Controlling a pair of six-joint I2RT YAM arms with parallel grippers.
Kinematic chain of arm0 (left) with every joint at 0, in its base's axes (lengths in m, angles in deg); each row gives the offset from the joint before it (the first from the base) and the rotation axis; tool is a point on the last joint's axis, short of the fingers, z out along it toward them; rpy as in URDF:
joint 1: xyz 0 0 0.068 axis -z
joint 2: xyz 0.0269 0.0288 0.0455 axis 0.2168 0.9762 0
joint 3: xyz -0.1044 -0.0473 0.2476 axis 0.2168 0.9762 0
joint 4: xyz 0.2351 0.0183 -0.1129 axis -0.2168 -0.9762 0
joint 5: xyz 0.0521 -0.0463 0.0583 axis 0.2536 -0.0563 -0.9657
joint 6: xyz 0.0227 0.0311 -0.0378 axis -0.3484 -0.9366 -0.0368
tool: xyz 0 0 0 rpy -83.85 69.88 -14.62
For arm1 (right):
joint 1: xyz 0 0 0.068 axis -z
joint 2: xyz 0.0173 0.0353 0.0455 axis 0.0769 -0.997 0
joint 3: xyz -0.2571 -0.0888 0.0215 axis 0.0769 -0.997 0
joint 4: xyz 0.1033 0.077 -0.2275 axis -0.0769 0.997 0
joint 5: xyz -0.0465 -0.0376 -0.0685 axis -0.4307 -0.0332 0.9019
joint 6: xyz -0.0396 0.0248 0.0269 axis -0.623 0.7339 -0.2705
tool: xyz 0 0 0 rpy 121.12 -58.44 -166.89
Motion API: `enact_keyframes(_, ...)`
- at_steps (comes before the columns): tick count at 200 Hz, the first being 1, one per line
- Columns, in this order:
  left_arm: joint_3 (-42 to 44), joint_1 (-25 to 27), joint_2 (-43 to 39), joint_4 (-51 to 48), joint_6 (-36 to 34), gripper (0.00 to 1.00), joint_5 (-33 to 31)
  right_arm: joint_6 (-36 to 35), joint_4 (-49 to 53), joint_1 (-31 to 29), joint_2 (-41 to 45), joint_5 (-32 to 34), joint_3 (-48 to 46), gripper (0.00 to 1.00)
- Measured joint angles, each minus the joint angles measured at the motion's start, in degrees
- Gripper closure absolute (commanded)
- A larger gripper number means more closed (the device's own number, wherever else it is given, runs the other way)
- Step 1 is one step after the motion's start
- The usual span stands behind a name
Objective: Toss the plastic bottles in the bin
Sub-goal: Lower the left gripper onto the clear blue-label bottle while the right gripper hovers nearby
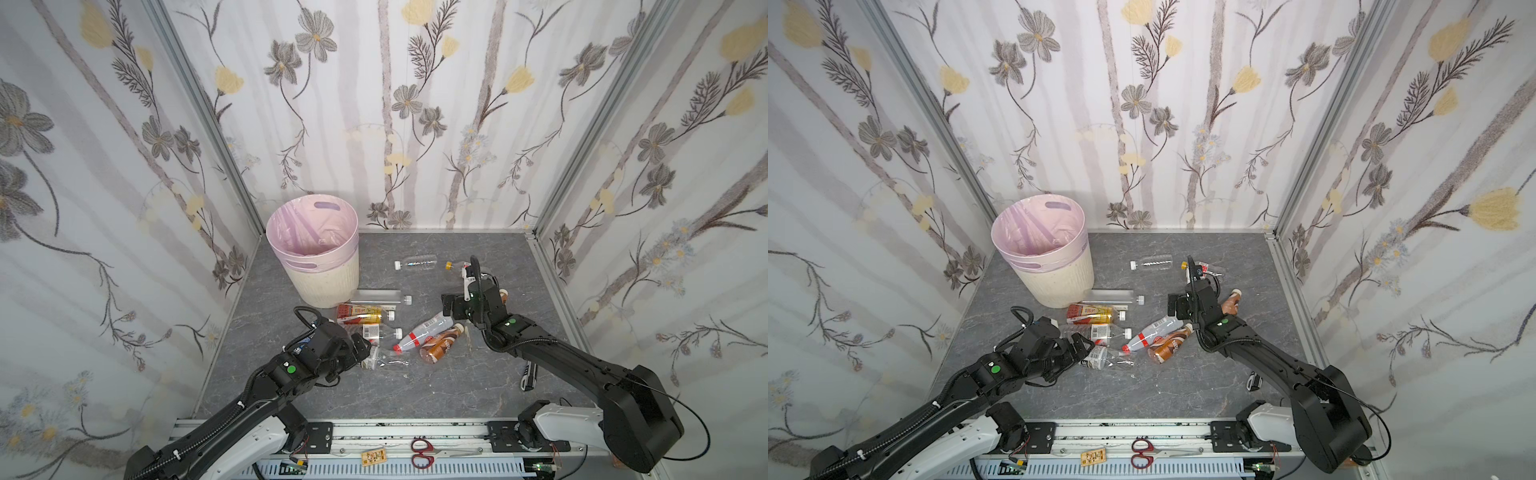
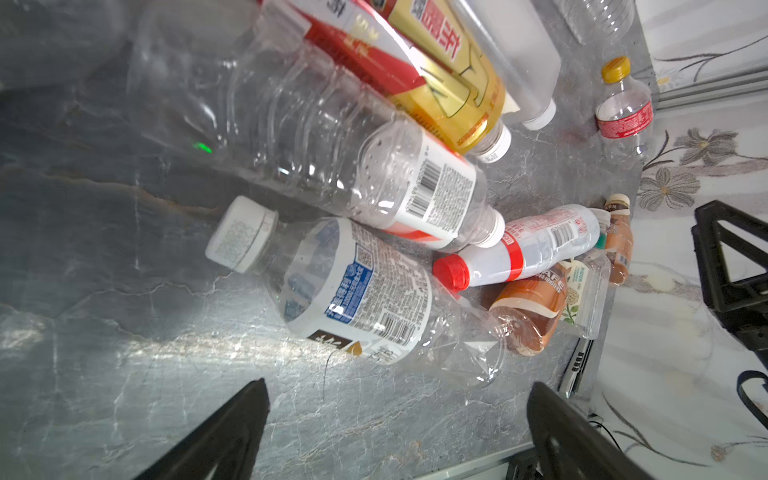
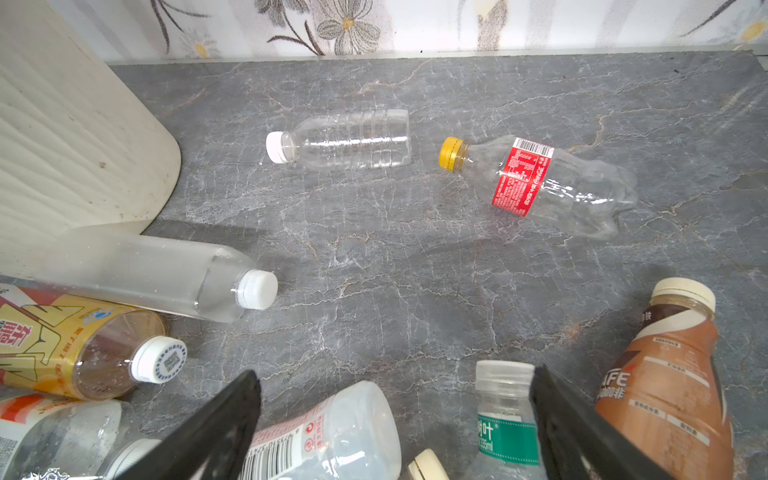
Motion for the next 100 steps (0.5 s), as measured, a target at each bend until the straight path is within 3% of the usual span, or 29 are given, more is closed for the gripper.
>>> enact_keyframes(57,-1.3,2.2,7.6,3.7,0.4,0.0,6.5,0.0,-1.7,0.1,0.6,0.2,-1.0,0.0)
enact_keyframes(100,-2.0,4.3,13.2,7.2,0.3,0.0,6.9,-0.2,-2.1,0.6,1.8,0.2,-1.8,0.0)
